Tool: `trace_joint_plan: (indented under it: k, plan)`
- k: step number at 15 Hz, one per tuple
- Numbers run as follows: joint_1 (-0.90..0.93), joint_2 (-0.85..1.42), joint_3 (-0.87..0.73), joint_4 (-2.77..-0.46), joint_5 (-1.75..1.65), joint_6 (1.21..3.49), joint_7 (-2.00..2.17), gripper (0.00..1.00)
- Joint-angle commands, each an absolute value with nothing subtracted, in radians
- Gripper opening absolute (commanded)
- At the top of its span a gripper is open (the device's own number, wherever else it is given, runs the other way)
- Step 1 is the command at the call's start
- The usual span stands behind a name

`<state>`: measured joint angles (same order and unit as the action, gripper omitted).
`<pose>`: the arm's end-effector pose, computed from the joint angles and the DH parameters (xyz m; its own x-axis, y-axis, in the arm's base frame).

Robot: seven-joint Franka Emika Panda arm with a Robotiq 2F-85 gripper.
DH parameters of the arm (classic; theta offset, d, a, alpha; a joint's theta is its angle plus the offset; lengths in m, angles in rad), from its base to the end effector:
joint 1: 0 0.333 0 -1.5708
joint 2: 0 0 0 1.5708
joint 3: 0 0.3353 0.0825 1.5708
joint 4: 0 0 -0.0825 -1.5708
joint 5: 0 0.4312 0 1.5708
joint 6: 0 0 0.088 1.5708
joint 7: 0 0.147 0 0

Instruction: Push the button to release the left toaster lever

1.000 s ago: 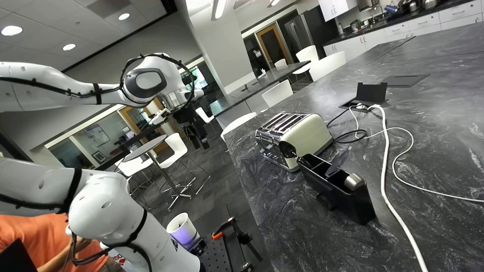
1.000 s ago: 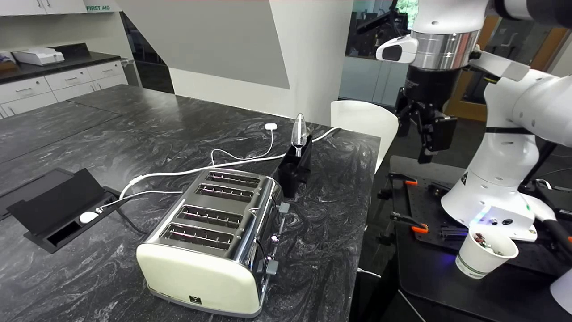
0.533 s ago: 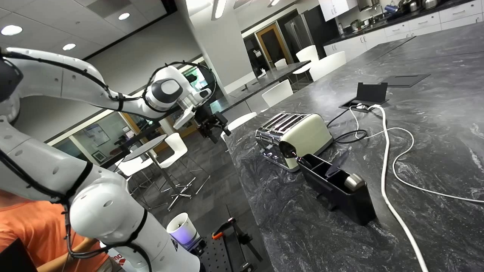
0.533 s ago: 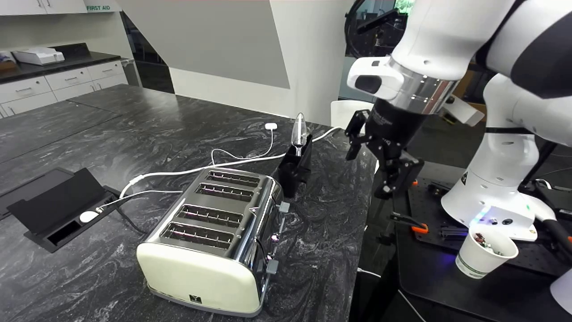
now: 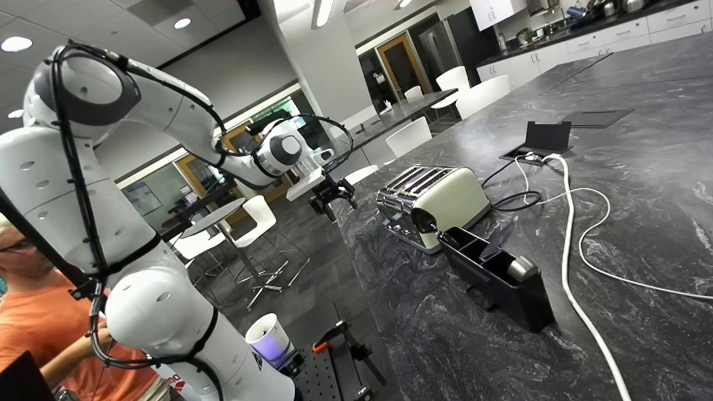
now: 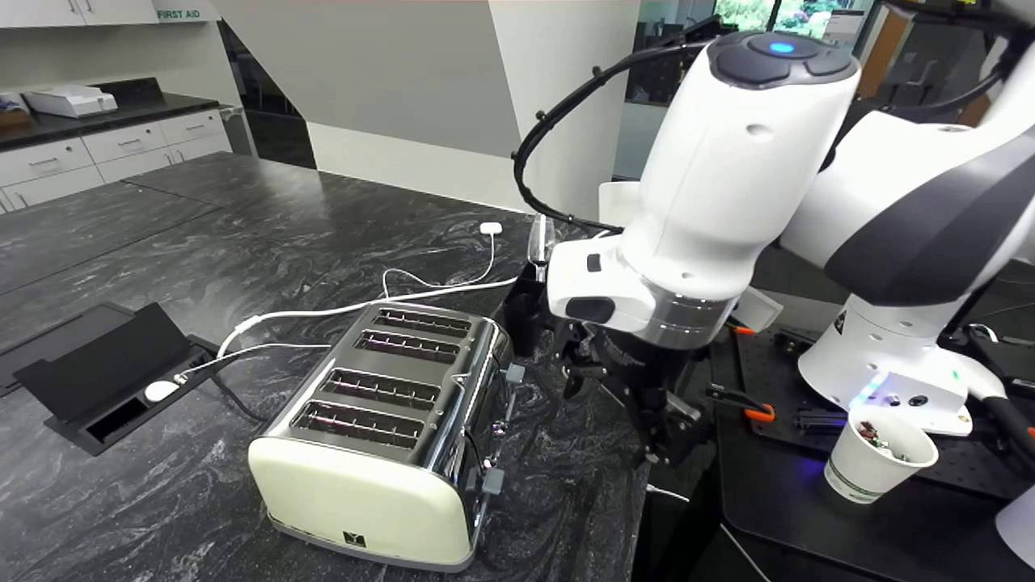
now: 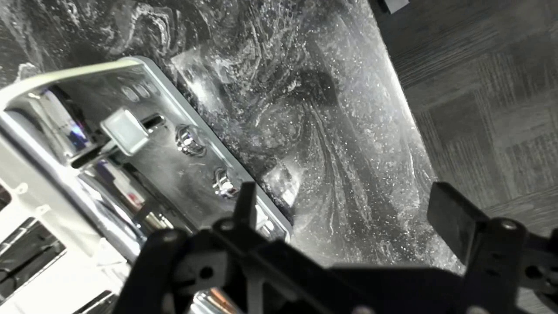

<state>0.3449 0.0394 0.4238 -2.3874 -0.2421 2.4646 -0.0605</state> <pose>0.3876 0.3686 0.2519 0.5267 0.8498 0.0207 0.8396 -0.5239 0.1435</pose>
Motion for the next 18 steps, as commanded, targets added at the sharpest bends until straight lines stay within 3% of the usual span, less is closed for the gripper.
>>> trace_joint_plan:
  k: [1,6,7,8,13,18]
  plan:
    - [0.362,0.059,0.407,-2.373,-0.242,2.463,-0.065,1.00]
    - [0.381,0.109,0.407,-2.372,-0.341,2.524,-0.076,1.00]
    - [0.389,0.118,0.406,-2.383,-0.390,2.560,-0.070,0.76]
    - [0.397,0.130,0.403,-2.392,-0.439,2.595,-0.059,0.74]
    - [0.442,0.215,0.329,-2.390,-0.834,2.759,0.144,0.36]
    - [0.503,0.312,0.228,-2.313,-1.253,2.787,0.471,0.00]
